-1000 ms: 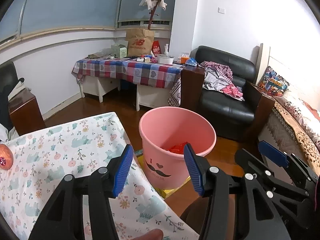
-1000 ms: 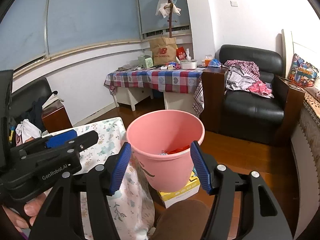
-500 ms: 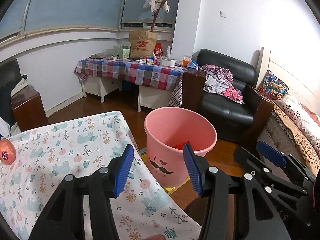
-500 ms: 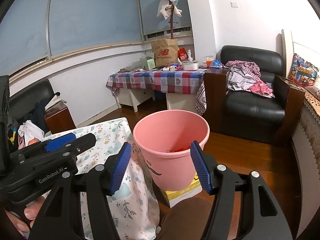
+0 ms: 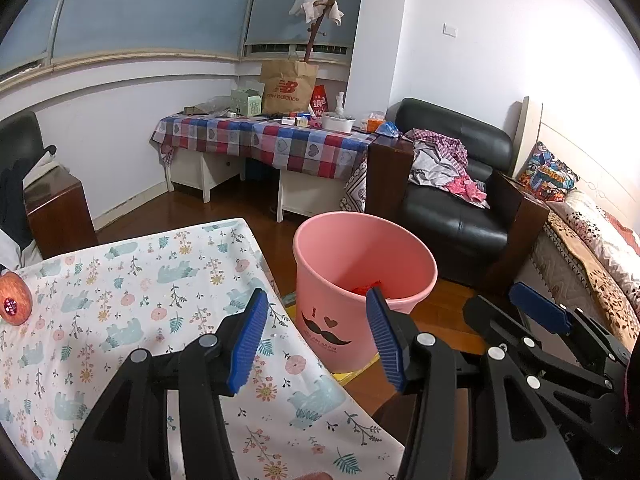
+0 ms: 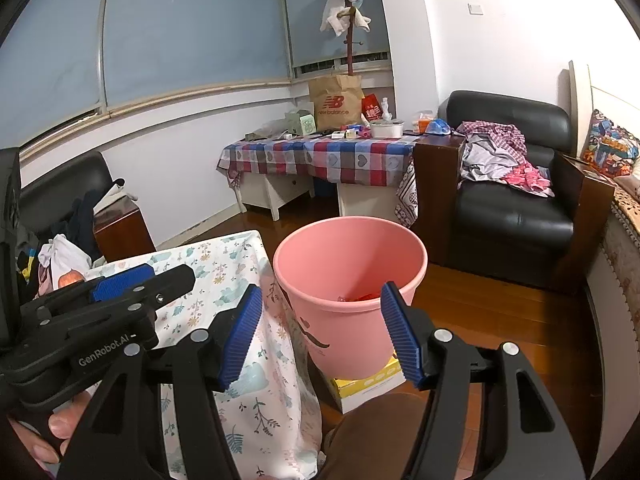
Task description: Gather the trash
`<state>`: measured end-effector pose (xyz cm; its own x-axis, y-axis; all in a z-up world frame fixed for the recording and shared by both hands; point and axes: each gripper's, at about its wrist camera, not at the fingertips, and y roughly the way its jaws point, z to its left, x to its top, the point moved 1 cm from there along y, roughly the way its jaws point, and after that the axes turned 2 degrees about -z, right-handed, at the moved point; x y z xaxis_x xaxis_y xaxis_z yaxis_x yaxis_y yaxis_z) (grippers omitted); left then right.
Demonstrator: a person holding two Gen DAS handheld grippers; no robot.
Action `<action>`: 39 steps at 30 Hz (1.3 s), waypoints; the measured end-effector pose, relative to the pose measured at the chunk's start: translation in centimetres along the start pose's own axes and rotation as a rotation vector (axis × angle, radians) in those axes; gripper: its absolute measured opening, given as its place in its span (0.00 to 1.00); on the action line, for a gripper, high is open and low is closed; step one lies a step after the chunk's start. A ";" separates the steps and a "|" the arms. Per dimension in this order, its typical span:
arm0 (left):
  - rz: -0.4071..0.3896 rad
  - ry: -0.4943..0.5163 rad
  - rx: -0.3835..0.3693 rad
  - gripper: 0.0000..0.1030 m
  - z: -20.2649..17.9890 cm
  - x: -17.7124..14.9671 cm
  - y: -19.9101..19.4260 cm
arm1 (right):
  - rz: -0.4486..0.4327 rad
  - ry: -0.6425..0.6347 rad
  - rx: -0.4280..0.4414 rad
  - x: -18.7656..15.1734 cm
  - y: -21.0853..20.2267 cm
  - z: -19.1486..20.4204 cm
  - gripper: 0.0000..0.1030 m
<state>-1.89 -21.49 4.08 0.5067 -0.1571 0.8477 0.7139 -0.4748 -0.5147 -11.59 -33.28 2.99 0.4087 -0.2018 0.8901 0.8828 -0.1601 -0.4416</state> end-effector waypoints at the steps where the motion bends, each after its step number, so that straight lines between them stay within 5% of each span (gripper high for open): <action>1: 0.002 -0.002 -0.001 0.50 0.0 0.0 0.0 | 0.001 0.000 0.001 0.0 0.1 0.1 0.60; 39: 0.025 -0.010 0.001 0.50 0.1 -0.4 1.2 | 0.026 0.000 0.012 -0.5 1.4 0.2 0.60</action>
<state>-1.19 -21.95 3.13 0.5295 -0.1604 0.8330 0.7012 -0.4699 -0.5362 -10.47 -33.27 1.97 0.4314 -0.2060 0.8783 0.8745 -0.1436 -0.4632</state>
